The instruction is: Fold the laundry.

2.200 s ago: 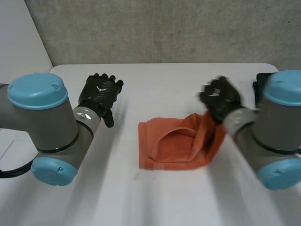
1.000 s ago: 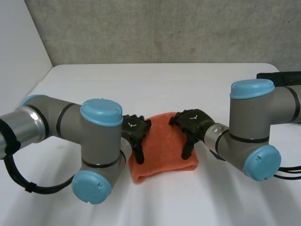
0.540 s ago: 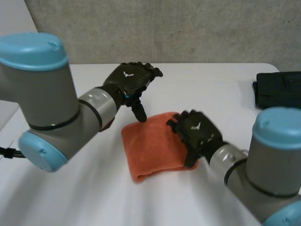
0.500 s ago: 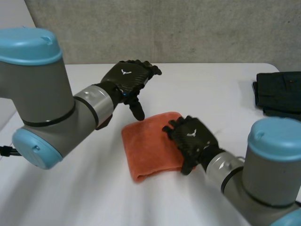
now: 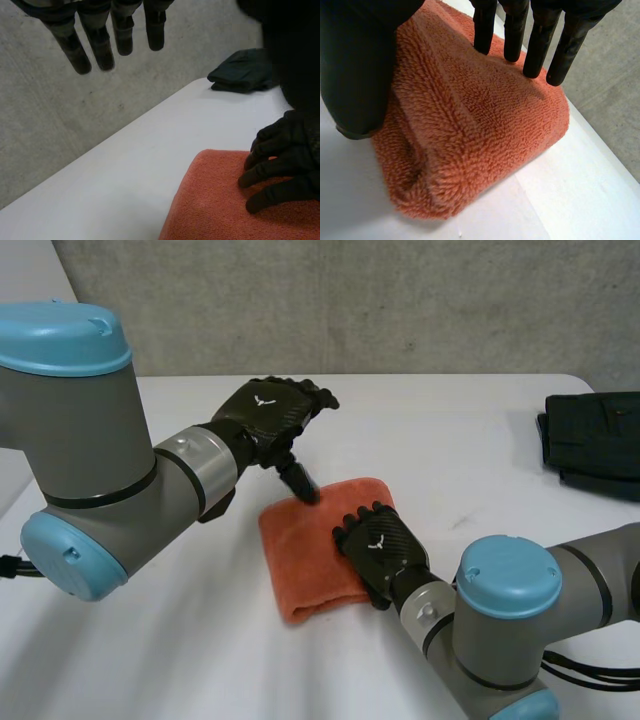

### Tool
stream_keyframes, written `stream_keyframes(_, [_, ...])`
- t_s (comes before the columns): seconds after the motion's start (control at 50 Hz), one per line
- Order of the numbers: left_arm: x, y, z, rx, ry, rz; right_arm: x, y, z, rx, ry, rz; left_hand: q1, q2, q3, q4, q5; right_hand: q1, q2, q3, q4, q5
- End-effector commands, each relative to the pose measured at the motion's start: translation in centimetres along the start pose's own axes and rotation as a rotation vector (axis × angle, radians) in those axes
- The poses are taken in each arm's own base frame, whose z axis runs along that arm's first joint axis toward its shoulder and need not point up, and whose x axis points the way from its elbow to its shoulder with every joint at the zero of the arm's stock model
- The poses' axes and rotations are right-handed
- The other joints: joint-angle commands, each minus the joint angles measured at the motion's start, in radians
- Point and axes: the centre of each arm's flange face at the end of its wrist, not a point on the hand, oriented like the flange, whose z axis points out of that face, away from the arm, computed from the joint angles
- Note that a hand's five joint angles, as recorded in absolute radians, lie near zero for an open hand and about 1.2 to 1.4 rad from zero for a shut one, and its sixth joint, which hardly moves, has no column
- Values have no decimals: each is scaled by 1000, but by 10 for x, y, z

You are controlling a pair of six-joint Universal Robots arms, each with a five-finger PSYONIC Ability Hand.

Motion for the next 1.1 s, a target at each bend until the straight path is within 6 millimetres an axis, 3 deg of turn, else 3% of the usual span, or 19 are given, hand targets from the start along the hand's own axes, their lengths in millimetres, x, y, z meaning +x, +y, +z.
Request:
stream_keyframes(0.02, [0, 0, 0, 1, 0, 0, 0, 1, 6, 2, -1, 4, -4, -3, -68, 57, 40, 152, 115, 108, 112, 117])
stream_keyframes(0.68, [-1, 4, 0, -11, -2, -3, 4, 0, 28, 26, 20, 3, -4, -3, -68, 57, 40, 377, 341, 334, 338, 343])
stream_keyframes(0.9, [-2, 4, 0, -12, -7, -4, 7, -1, 35, 31, 30, 7, -4, -3, -68, 57, 40, 1091, 1054, 1047, 1051, 1056])
stream_keyframes(1.0, [-4, 4, 1, -12, -10, -4, 28, 1, 37, 17, 72, 18, -4, -3, -68, 57, 40, 1091, 1055, 1047, 1052, 1057])
stream_keyframes(1.04, [-4, 5, 1, -14, -10, -5, 52, 8, 37, -9, 122, 28, -4, -3, -68, 57, 40, 1082, 1046, 1039, 1043, 1048])
stream_keyframes(1.1, [-4, 5, 1, -14, -10, -5, 73, 16, 36, -46, 157, 38, -4, -3, -68, 57, 40, 1079, 1043, 1036, 1040, 1045])
